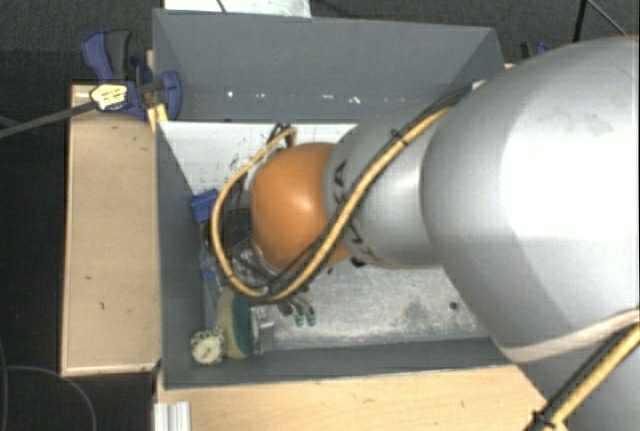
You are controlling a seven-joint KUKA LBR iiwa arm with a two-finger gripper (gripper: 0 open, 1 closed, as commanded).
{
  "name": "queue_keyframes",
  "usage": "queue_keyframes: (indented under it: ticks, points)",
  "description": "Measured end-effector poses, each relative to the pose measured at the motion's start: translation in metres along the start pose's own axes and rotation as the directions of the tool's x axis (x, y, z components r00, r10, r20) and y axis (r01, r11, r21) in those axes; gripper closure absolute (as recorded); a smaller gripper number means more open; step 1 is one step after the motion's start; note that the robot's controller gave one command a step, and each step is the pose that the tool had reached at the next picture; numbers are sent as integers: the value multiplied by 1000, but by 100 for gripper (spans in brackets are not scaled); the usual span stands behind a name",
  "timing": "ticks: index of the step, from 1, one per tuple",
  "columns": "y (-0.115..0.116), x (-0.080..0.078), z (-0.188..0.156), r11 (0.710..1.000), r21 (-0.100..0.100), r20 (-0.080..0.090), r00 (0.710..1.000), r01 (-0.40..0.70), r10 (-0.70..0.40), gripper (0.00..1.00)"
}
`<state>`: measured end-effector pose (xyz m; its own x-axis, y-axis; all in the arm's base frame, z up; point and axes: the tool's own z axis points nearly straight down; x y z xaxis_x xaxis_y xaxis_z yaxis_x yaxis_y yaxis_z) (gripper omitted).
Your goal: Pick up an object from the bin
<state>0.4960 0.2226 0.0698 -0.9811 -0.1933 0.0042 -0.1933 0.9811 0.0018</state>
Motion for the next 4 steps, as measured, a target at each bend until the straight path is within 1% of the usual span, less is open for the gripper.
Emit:
queue_keyframes:
  ticks: [1, 2, 3, 4]
  points:
    - [-7, -2, 0, 1000, 4, 3, 1000, -13, 13, 100]
    - [-19, -32, -136, 1000, -1, 17, 999, -28, 28, 100]
    - [-19, -30, -131, 1000, 1, 7, 1000, -27, 27, 0]
    - [-25, -85, -12, 955, 5, 17, 955, 296, -296, 0]
